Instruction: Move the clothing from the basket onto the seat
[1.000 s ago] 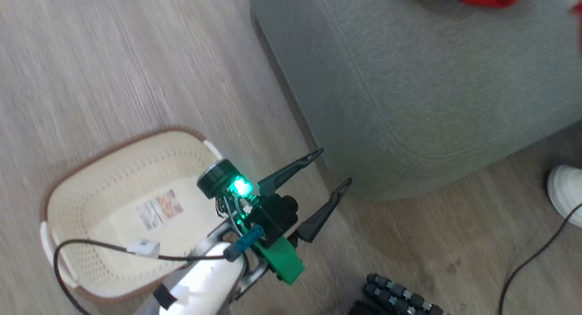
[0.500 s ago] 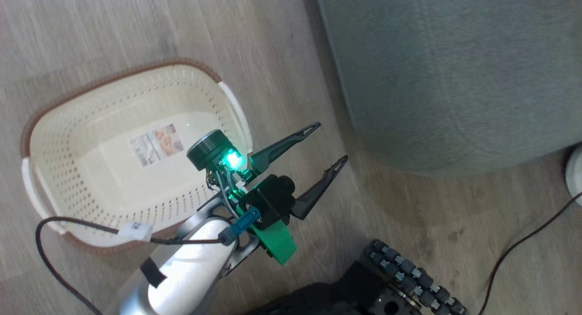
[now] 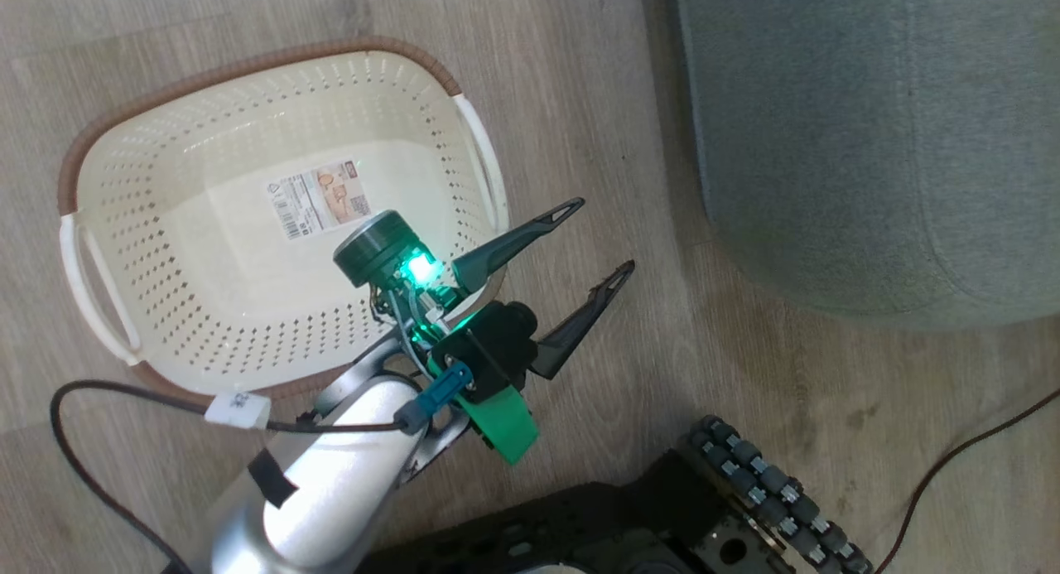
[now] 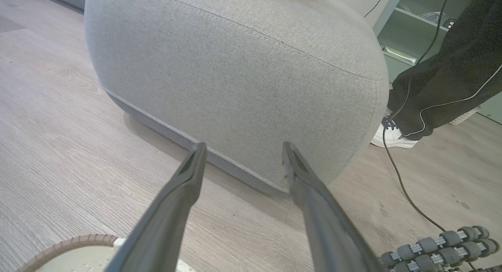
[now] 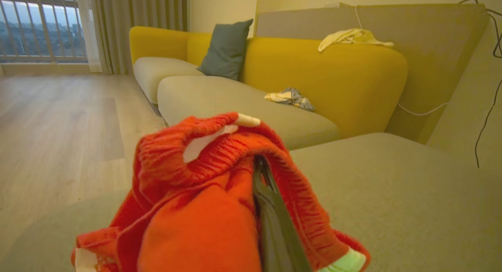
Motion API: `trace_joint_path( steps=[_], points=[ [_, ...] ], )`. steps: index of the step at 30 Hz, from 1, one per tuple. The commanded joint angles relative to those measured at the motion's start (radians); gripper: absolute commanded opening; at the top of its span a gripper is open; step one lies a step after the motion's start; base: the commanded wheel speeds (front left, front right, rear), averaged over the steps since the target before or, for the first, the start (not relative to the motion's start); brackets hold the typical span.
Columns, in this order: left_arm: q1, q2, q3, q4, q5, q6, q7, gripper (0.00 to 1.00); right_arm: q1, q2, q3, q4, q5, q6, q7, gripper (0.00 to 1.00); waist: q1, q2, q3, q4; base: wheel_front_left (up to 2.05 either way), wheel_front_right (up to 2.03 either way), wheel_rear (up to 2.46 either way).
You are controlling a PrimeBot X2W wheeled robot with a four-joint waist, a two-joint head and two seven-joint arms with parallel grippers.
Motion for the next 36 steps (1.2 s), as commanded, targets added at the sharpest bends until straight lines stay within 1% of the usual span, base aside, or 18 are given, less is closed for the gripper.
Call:
trace_joint_path(
  steps=[1, 7, 13, 14, 15, 16, 20, 23, 26, 28, 33, 36],
  points=[
    [0.000, -0.006, 0.020, -0.037, 0.010, 0.000, -0.005, 1.00, -0.008, -0.026, 0.001, -0.005, -0.014, 0.000, -0.004, 0.00, -0.0001, 0.0000, 0.010, 0.007, 0.00, 0.00, 0.00],
    [-0.003, -0.004, 0.025, -0.033, 0.012, 0.000, -0.005, 1.00, -0.039, -0.008, 0.078, 0.137, -0.050, 0.000, -0.004, 0.00, -0.0001, 0.0000, 0.020, 0.010, 0.00, 0.00, 0.00],
    [-0.001, -0.011, 0.031, -0.041, 0.004, 0.000, -0.005, 1.00, -0.061, 0.005, 0.175, 0.237, -0.023, 0.000, -0.004, 0.00, -0.0001, 0.0000, 0.006, 0.012, 0.00, 0.00, 0.00],
    [-0.002, -0.012, 0.032, -0.040, 0.004, 0.000, -0.005, 1.00, -0.061, 0.002, 0.189, 0.247, -0.022, 0.000, -0.004, 0.33, -0.0001, 0.0000, 0.001, 0.013, 0.00, 0.00, 0.00],
    [-0.003, -0.013, 0.033, -0.039, 0.005, 0.000, -0.005, 1.00, -0.060, -0.001, 0.197, 0.254, -0.018, 0.000, -0.004, 0.94, -0.0001, 0.0000, -0.003, 0.013, 0.00, 0.00, 0.00],
    [-0.003, -0.017, 0.033, -0.037, 0.005, 0.000, -0.005, 1.00, -0.058, -0.005, 0.202, 0.268, -0.009, 0.000, -0.004, 1.00, -0.0001, 0.0000, -0.017, 0.014, 0.00, 0.00, 0.00],
    [0.003, -0.033, 0.031, -0.033, -0.001, 0.000, -0.005, 1.00, -0.033, -0.016, 0.246, 0.288, -0.019, 0.000, -0.004, 1.00, -0.0001, 0.0000, -0.058, 0.016, 0.00, 0.00, 0.00],
    [0.006, -0.041, 0.031, -0.031, -0.005, 0.000, -0.005, 1.00, -0.020, -0.023, 0.261, 0.294, -0.018, 0.000, -0.004, 1.00, -0.0001, 0.0000, -0.084, 0.015, 0.00, 0.00, 0.00],
    [0.012, -0.057, 0.031, -0.028, -0.012, -0.001, -0.005, 1.00, 0.009, -0.036, 0.279, 0.305, -0.026, 0.000, -0.004, 1.00, -0.0001, 0.0000, -0.131, 0.013, 0.00, 0.00, 0.00],
    [0.019, -0.069, 0.031, -0.026, -0.016, -0.001, -0.005, 1.00, 0.030, -0.035, 0.299, 0.304, -0.031, 0.000, -0.004, 1.00, -0.0001, 0.0000, -0.159, 0.011, 0.00, 0.00, 0.00],
    [0.051, -0.096, 0.033, -0.021, -0.031, -0.001, -0.005, 1.00, 0.095, -0.028, 0.364, 0.261, -0.030, 0.000, -0.004, 1.00, -0.0001, 0.0000, -0.257, -0.002, 0.00, 0.00, 0.00],
    [0.072, -0.107, 0.038, -0.018, -0.037, -0.001, -0.005, 1.00, 0.140, -0.035, 0.392, 0.202, -0.020, 0.000, -0.004, 1.00, -0.0001, 0.0000, -0.311, -0.005, 0.00, 0.00, 0.00]
  ],
)
